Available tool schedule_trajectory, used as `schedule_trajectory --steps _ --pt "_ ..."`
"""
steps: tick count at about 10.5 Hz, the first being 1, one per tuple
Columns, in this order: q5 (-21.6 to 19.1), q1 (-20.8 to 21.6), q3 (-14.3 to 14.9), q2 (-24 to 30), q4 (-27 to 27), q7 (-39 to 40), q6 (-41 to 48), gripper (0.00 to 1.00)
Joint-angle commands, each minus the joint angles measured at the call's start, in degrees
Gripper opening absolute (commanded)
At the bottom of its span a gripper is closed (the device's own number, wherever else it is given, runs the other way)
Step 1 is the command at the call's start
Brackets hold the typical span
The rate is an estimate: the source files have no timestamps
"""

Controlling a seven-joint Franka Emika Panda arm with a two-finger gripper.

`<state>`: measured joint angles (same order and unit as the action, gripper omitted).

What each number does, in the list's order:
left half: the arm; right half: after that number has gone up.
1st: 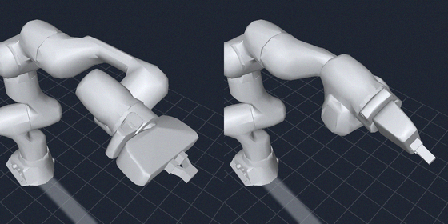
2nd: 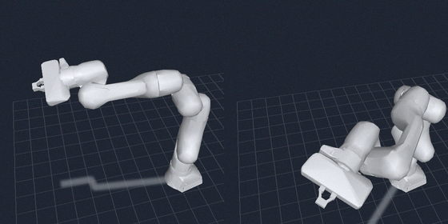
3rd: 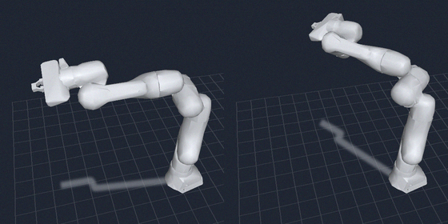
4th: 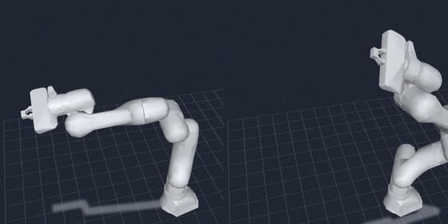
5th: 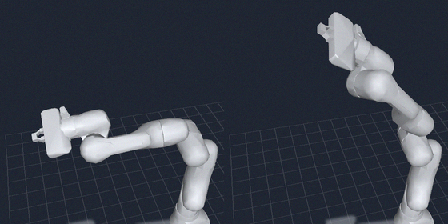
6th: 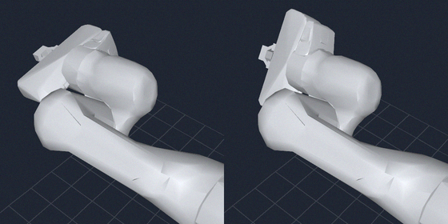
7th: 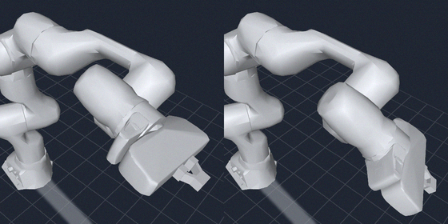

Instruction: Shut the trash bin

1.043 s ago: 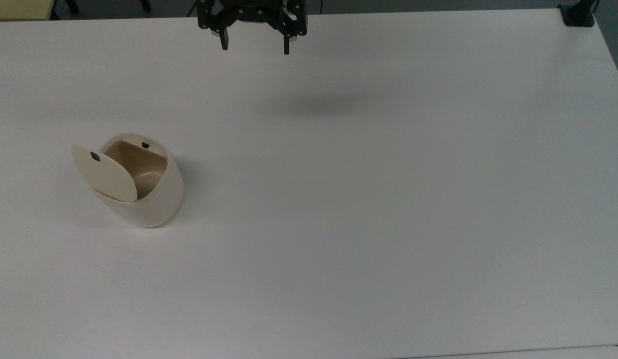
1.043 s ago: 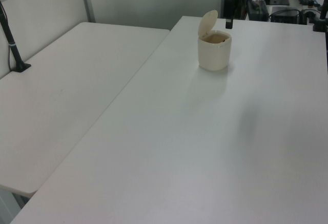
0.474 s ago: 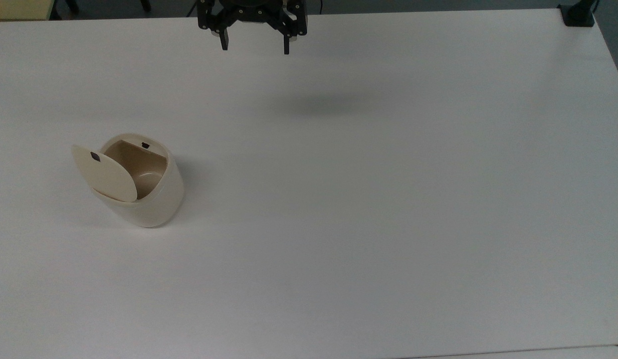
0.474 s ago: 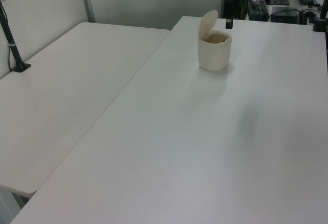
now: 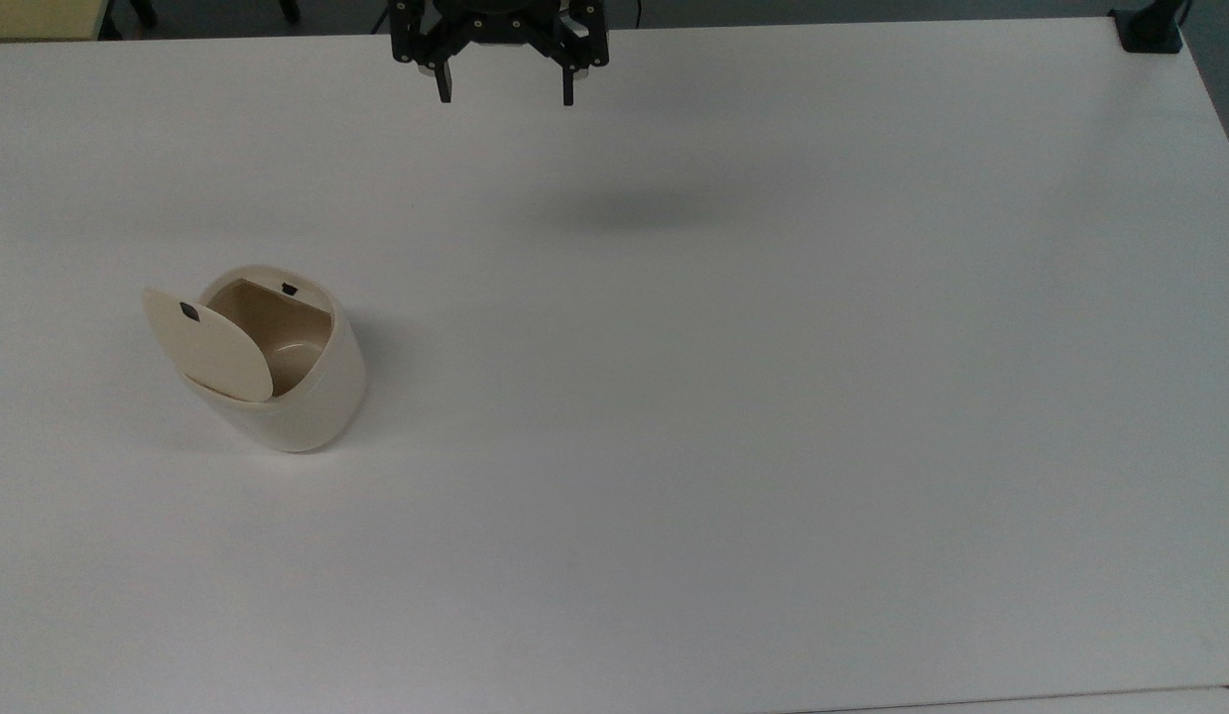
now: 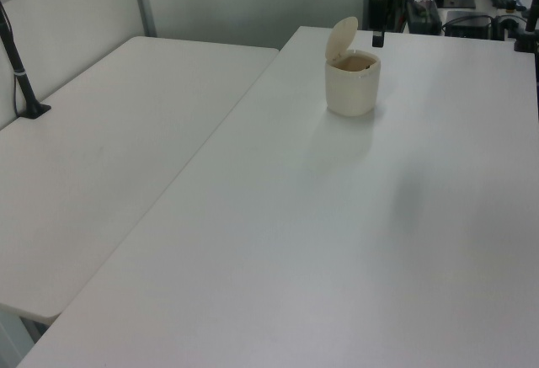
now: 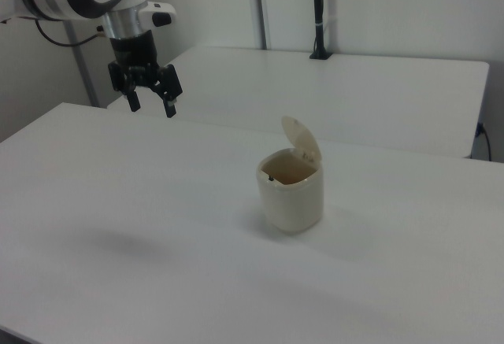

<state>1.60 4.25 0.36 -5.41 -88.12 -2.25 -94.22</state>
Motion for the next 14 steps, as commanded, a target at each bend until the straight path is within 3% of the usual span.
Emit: schedule_trajectory --steps 1,5,6,14 --pt "-0.72 -0.30 0.08 1.89 -1.97 1.90 0.53 0.77" --pt "-0.72 -0.30 0.17 1.81 -1.97 3.64 0.70 0.09" --pt "-0.72 -0.30 0.17 1.72 -1.89 4.18 0.70 0.00" --pt "-0.90 -0.47 0.78 0.31 -1.44 3.04 -1.31 0.00"
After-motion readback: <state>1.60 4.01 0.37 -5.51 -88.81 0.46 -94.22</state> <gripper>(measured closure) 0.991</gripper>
